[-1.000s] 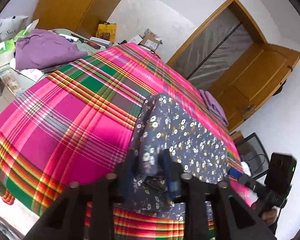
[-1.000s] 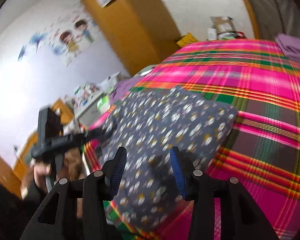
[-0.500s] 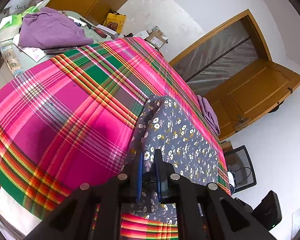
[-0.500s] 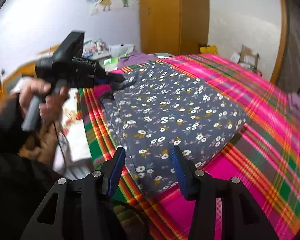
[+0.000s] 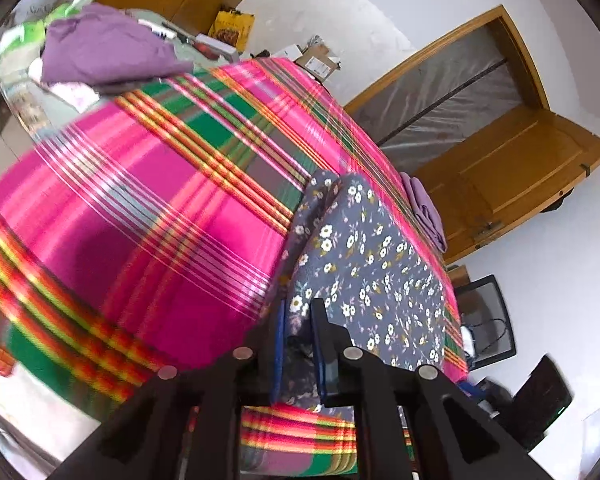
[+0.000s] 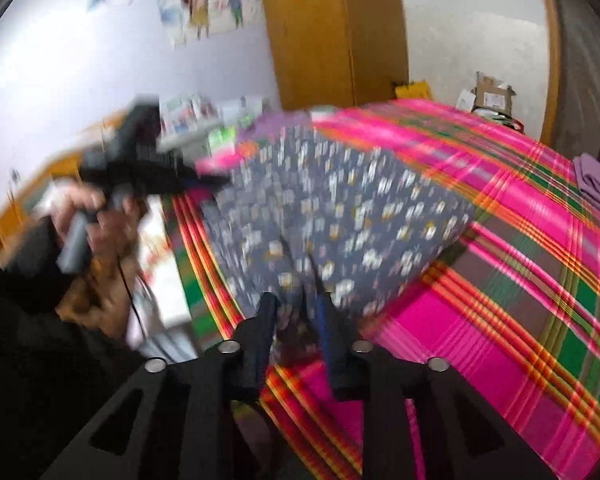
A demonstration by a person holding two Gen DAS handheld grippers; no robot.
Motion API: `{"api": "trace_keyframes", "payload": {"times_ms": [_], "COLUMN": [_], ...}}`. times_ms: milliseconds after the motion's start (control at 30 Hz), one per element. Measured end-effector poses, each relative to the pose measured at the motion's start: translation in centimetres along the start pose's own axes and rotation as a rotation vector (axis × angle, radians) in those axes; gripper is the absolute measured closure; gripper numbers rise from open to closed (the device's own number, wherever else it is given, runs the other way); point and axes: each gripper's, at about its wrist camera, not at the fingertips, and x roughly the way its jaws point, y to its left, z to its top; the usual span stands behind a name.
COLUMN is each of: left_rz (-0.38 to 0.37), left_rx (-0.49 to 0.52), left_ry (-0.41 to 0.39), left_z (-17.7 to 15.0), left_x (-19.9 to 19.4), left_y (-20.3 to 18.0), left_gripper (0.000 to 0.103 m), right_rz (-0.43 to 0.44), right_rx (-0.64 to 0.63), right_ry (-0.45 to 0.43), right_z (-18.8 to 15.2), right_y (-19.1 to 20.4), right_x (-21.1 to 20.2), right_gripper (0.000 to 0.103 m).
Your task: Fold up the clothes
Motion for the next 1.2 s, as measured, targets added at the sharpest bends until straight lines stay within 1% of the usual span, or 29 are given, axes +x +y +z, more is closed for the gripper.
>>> {"api": "trace_keyframes", "payload": {"times_ms": [67, 133, 200, 267, 300, 367, 467, 567, 633, 767, 800, 833, 900, 1000, 1033, 1100, 1200], "left_rz": [0.048, 0.073, 0.055, 0.034, 0.039, 0.046, 0.049, 0.052, 0.050, 0.055, 0.056, 0.055, 0.051, 0.053, 0.049, 0.042, 0.030], "left_rx": [0.029, 0.056, 0.112, 0.194, 0.222, 0.271, 0.290, 0.285, 0.287, 0.300, 0.305, 0.310, 0.320, 0.342, 0.347, 0.357, 0.382], "left_ry": [-0.039, -0.079, -0.103, -0.085, -0.066, -0.026, 0.021, 0.035, 0.036, 0.044, 0.045, 0.046, 0.052, 0.060, 0.060, 0.061, 0.060], "left_z": [0.3, 0.7, 0.8, 0.5, 0.1, -0.6, -1.7, -1.8, -1.7, -1.8, -2.0, -2.1, -2.4, -2.9, -3.0, -3.1, -3.4], "left_x": [-1.1, -2.0, -2.4, -1.7, -1.0, 0.2, 1.6, 2.5, 2.5, 3.0, 3.0, 3.0, 3.3, 3.7, 3.7, 3.8, 3.9], "left_y": [-0.4, -1.1, -2.7, -4.6, -5.2, -6.1, -6.2, -6.2, -6.2, -6.7, -7.0, -7.2, -7.6, -8.3, -8.6, -9.1, -10.1], "left_gripper": [0.089, 0.089, 0.089, 0.089, 0.089, 0.089, 0.089, 0.089, 0.089, 0.089, 0.089, 0.089, 0.089, 0.089, 0.089, 0.089, 0.089], "right_rz": [-0.006, -0.043, -0.071, -0.072, -0.066, -0.058, -0.036, -0.067, -0.114, -0.130, -0.117, -0.094, -0.054, -0.039, -0.044, -0.056, -0.027], "right_rx": [0.062, 0.132, 0.175, 0.184, 0.175, 0.126, 0.010, -0.126, -0.215, -0.255, -0.238, -0.193, -0.022, 0.170, 0.195, 0.198, 0.210], "right_ry": [-0.082, -0.129, -0.141, -0.124, -0.110, -0.076, -0.017, 0.064, 0.066, 0.058, 0.043, 0.014, -0.086, -0.196, -0.210, -0.210, -0.187], "right_z": [0.8, 1.5, 2.1, 2.8, 3.1, 3.4, 2.6, 1.0, 0.2, 0.0, 0.1, 0.2, 1.1, 1.7, 1.8, 1.5, 0.8], "right_y": [-1.2, -2.7, -3.6, -4.1, -4.0, -3.2, -1.3, 0.6, 1.7, 2.1, 2.1, 1.7, -0.7, -4.1, -4.6, -4.6, -3.7], "right_x": [-1.1, -1.2, -0.6, 0.8, 1.5, 2.7, 3.8, 5.0, 5.2, 5.1, 4.8, 4.2, 2.1, -0.6, -1.2, -2.1, -2.9], "right_gripper": [0.069, 0.067, 0.067, 0.067, 0.068, 0.068, 0.074, 0.077, 0.077, 0.080, 0.085, 0.087, 0.087, 0.085, 0.082, 0.082, 0.082]}}
